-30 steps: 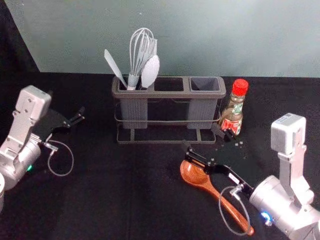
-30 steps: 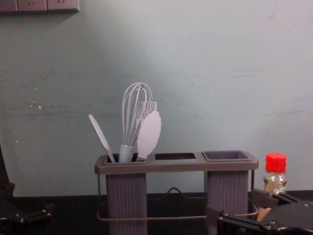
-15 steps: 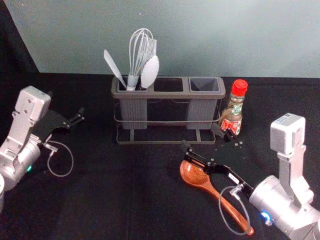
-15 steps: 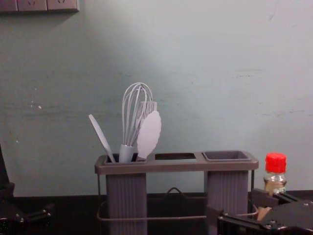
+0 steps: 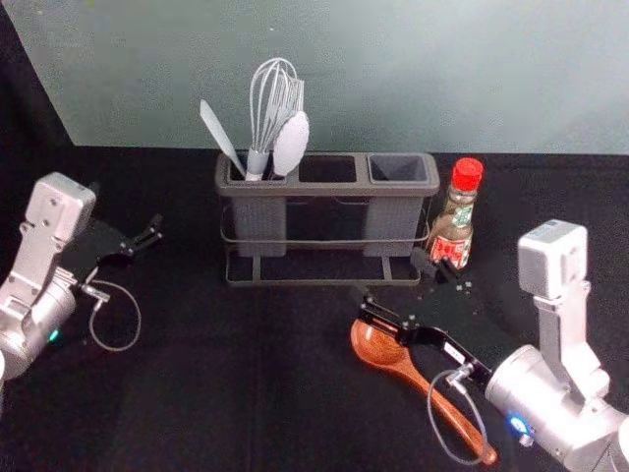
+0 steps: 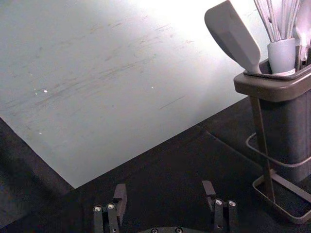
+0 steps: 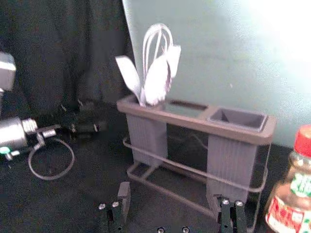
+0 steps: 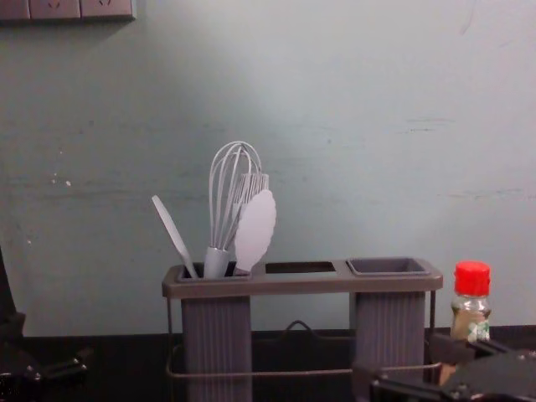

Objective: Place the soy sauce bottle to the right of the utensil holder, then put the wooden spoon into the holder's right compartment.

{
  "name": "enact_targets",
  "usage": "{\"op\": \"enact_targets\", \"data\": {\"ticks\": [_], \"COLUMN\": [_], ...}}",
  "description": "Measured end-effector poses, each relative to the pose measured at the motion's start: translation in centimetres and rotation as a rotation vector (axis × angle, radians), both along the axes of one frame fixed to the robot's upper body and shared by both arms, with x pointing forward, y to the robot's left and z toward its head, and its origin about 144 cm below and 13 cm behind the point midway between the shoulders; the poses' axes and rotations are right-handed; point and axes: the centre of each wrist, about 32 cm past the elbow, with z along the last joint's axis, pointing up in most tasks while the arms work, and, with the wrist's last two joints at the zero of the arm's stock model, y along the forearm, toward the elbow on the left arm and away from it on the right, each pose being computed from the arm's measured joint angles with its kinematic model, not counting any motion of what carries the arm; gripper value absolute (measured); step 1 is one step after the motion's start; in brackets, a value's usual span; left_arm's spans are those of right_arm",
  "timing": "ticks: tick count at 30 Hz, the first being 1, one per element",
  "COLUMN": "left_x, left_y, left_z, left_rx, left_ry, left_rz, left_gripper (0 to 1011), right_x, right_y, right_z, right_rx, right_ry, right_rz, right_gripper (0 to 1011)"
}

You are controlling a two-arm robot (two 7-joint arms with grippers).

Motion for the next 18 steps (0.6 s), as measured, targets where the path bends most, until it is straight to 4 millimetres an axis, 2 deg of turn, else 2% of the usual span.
{"op": "enact_targets", "data": {"ticks": [18], "left_x": [0.0], "left_y": [0.0], "left_z": [0.0], "left_rx": [0.000], "left_ry": [0.000], "left_rz": [0.000], "left_gripper": [1011], "right_x": [1.0], "right_y": [1.9], "right_z": [5.2], "right_rx": [-0.254], "right_ry": [0.276], "right_rz": [-0.008], "right_gripper": [1003]}}
